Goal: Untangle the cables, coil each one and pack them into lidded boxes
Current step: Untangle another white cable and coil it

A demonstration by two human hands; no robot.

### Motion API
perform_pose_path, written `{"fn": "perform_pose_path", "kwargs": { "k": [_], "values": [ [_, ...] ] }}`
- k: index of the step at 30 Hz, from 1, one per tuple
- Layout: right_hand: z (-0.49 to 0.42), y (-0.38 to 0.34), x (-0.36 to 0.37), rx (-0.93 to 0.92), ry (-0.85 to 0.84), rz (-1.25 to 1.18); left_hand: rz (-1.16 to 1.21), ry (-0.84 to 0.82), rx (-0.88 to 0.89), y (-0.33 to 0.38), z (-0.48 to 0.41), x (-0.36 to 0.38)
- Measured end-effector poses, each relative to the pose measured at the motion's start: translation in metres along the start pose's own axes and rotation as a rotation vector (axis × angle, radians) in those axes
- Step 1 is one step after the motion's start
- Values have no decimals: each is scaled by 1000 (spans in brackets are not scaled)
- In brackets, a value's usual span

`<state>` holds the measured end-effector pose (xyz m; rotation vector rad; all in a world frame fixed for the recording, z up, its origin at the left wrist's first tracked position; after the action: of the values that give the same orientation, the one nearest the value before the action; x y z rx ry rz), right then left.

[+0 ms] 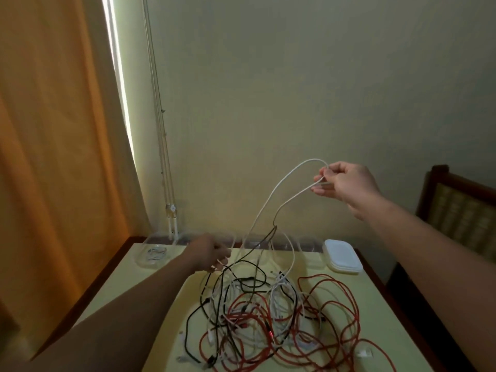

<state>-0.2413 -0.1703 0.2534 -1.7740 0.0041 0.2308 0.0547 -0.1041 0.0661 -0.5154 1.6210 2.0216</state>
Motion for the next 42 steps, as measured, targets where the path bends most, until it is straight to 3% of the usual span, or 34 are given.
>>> {"fn": "perform_pose_path", "kwargs": {
  "k": [4,7,15,21,23,25,27,31,34,37,40,42],
  "values": [
    [7,7,0,22,-49,44,-115,32,74,25,-6,4],
    [10,3,-1,17,-61,33,-241,-32,159,42,-14,31],
    [12,8,-20,42,-57,1,-4,-87,114,37,-23,65],
    [20,25,-6,101,-171,123,319,102,9,45,-17,46],
    [24,30,3,103,-215,182,135,285,41,57,-11,28],
    [28,34,14,97,-252,207,-43,382,181,86,1,22],
    [30,37,21,90,-268,207,-160,310,337,113,8,34],
    [32,41,33,98,-273,156,-431,127,416,130,7,69],
    [33,44,35,97,-267,123,-319,179,419,130,5,61],
    [33,51,21,56,-112,103,-157,210,372,127,6,44],
    [39,73,14,32,47,299,-53,233,352,129,8,30],
    [42,98,25,50,10,420,-31,263,356,134,9,22]
  ]
}}
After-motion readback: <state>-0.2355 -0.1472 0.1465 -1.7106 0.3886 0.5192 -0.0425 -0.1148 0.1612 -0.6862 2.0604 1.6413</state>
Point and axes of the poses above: each hand's wrist, its own z-axis away from the middle knuckle, its own x-axis out of the palm, y = z × x, the point moved 9 cm from there along -z, towards the middle knuckle, and after that the axes turned 10 degrees about -y, right-handed, at the moved point
